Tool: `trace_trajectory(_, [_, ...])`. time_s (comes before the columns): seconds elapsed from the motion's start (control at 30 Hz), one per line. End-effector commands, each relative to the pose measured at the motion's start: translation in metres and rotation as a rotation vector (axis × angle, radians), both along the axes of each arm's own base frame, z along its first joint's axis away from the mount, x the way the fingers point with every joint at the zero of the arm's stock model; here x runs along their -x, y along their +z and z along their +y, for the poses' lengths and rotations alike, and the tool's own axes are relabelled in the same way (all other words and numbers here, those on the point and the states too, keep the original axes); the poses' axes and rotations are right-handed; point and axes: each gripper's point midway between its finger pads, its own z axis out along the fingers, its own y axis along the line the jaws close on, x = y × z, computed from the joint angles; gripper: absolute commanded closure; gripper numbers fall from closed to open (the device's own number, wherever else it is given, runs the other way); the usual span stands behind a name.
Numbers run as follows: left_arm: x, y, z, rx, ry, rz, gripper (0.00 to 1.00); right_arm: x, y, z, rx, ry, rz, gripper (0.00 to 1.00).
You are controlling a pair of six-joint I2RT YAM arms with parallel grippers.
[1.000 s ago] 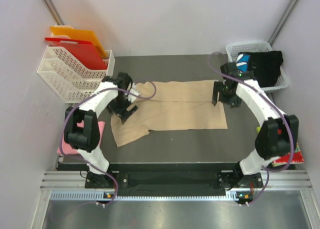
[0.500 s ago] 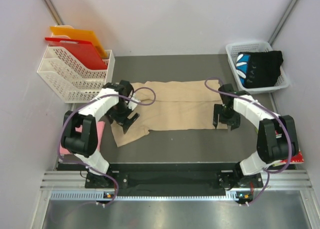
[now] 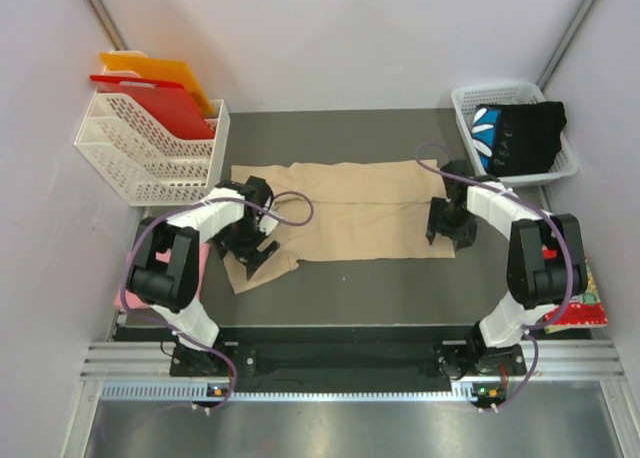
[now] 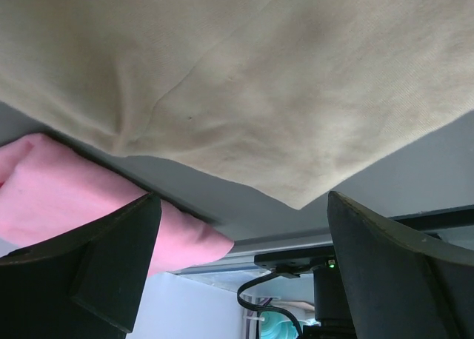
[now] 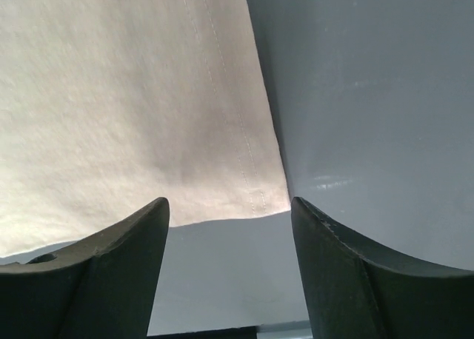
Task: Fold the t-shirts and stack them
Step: Fold the tshirt
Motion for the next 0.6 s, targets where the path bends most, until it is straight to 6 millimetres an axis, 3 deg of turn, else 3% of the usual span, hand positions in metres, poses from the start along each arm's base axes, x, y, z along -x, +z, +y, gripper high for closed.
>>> trace_trajectory(0.0, [-0.002,-0.014,0.000,-0.008,0.003,-0.007,0.02,-0.030,0.005,0.003,-0.022,-0.026,-0.073,0.35])
trace_trajectory(0.17, [0.005,-0.027,-0.001,0.000,0.006,0.026,0.08,-0.035,-0.002,0.005,-0.029,-0.043,-0.071,0.39])
trace_trajectory(0.43, [0.012,-0.041,0.003,-0.015,0.007,0.047,0.09,-0.033,-0.009,0.006,-0.036,-0.055,-0.050,0.44])
trace_trajectory(0.57, [0.012,-0.046,0.001,-0.013,0.009,0.065,0.18,-0.030,-0.014,0.009,-0.056,-0.060,-0.039,0.46])
